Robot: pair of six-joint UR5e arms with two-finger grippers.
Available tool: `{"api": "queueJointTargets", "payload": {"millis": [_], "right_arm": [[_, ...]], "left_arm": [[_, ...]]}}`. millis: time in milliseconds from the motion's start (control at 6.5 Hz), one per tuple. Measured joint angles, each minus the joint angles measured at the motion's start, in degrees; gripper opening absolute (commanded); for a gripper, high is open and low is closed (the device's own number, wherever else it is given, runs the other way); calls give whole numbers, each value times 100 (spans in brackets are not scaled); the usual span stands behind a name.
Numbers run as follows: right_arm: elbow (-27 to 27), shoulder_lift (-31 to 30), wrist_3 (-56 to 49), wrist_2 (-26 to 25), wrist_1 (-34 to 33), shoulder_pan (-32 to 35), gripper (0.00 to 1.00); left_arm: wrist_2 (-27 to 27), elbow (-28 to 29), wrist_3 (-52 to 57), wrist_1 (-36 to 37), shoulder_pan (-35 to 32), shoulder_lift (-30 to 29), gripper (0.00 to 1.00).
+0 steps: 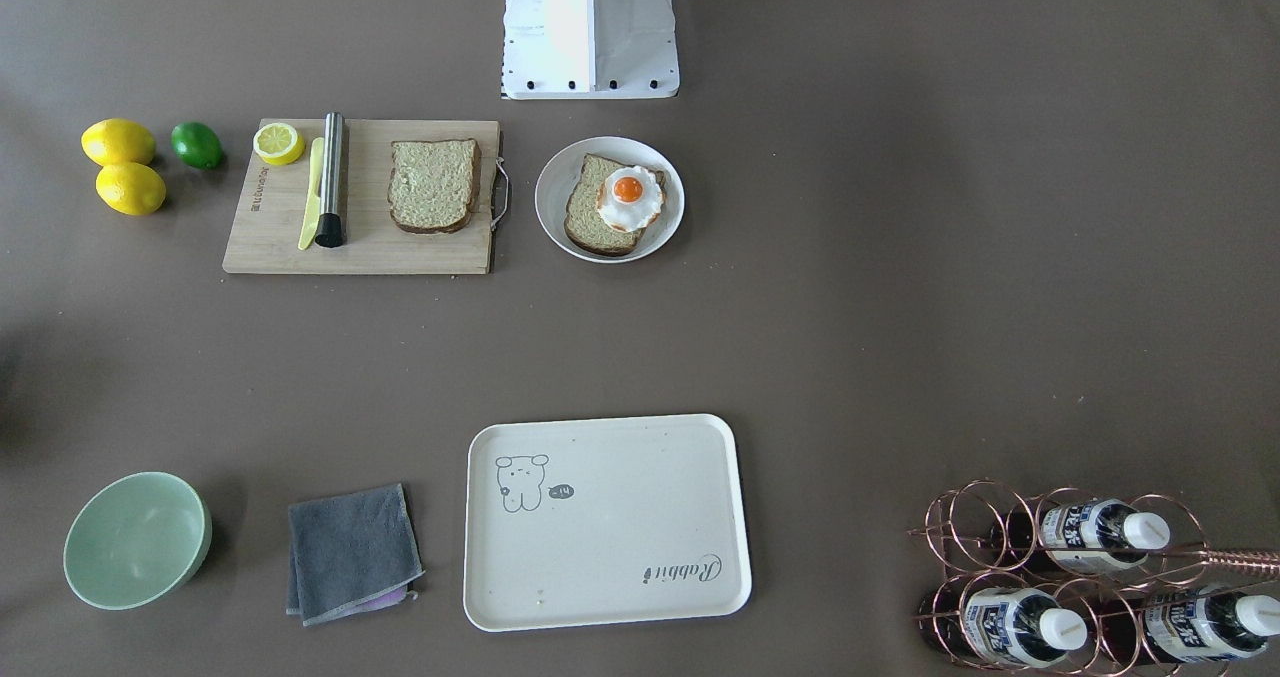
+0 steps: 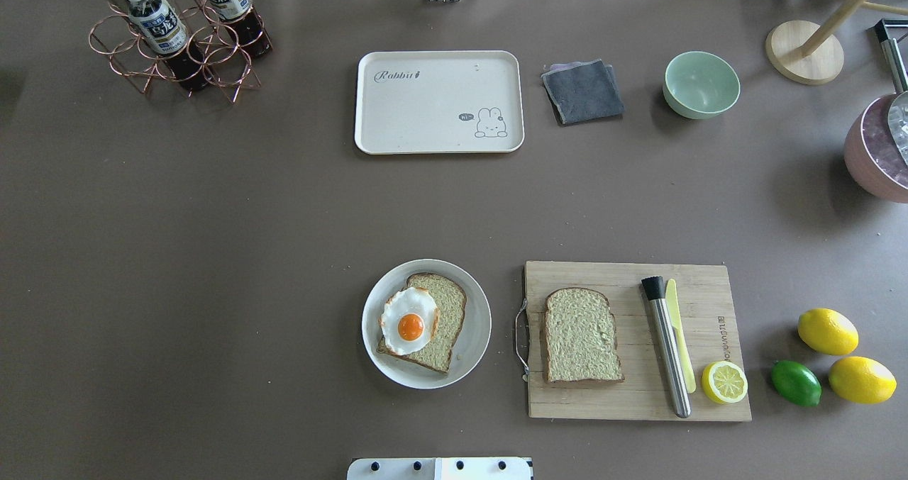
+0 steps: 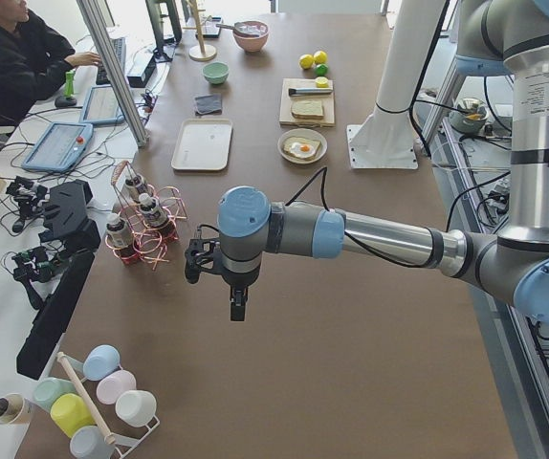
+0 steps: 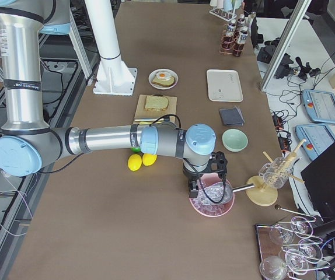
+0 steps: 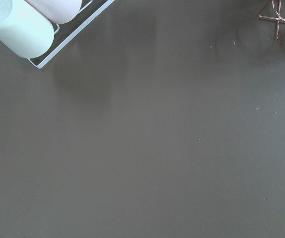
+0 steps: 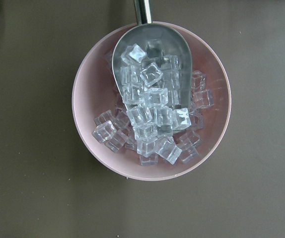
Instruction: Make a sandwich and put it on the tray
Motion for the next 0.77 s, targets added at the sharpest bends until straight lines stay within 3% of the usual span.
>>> {"api": "queueJointTargets", "payload": {"millis": [769], "right_arm": [[-10, 188, 156, -4, 6, -200, 99]], "left_arm": [[-11, 32, 1, 0, -27, 79, 98]]}}
